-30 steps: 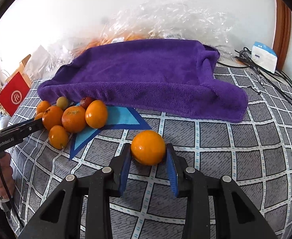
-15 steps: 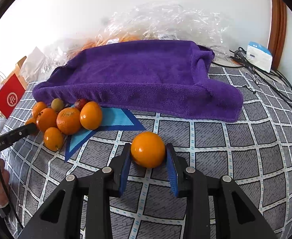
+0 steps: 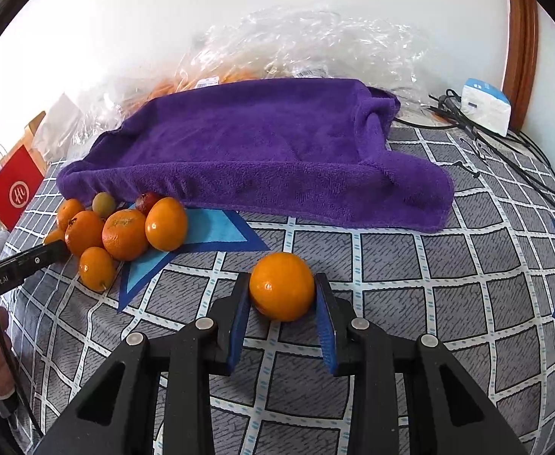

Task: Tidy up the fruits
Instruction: 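Lift both held oranges and carry them over the purple towel, then lower both oranges onto the purple towel and open both grippers, then withdraw both grippers and grasp another orange with the right gripper, then grasp a large orange with the left gripper while the right gripper holds its orange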

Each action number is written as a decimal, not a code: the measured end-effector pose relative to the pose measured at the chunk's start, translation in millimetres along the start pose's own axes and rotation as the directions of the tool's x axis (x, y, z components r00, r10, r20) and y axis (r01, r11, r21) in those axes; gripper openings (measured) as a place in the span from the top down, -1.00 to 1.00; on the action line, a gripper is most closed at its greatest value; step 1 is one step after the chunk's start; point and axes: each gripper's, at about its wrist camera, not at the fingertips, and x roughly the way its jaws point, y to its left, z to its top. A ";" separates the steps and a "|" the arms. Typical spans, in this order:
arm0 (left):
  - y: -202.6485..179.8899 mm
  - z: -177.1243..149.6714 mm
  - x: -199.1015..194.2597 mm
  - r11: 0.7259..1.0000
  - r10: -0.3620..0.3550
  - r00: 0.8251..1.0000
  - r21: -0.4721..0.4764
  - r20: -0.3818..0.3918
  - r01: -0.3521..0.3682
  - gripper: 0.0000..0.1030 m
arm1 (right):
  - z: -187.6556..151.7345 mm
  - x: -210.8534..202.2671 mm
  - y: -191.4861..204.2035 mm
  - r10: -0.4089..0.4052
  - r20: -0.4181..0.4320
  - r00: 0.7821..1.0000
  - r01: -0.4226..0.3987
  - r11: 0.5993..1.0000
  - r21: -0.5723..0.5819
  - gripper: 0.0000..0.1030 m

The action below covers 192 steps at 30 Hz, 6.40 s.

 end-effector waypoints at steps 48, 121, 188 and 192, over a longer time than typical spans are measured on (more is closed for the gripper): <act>-28.5 164.0 -49.6 0.993 0.117 0.951 -0.002 0.286 -0.121 0.38 | 184.4 -5.6 -3.4 -0.075 0.182 0.980 0.075 0.997 0.006 0.37; -53.6 189.2 -8.8 0.996 0.074 0.978 0.032 0.196 -0.082 0.15 | 160.1 4.7 -1.2 -0.136 0.064 0.989 0.135 0.991 0.009 -0.29; 33.0 12.1 -13.0 0.997 0.031 0.998 -0.076 0.047 -0.027 0.01 | 11.0 5.9 2.1 -0.018 -0.011 1.000 0.018 0.998 -0.064 0.39; 26.9 23.9 -15.9 0.994 -0.024 0.999 -0.103 0.032 0.027 0.01 | 11.0 4.7 -6.8 -0.039 -0.006 0.999 0.039 0.999 -0.014 0.38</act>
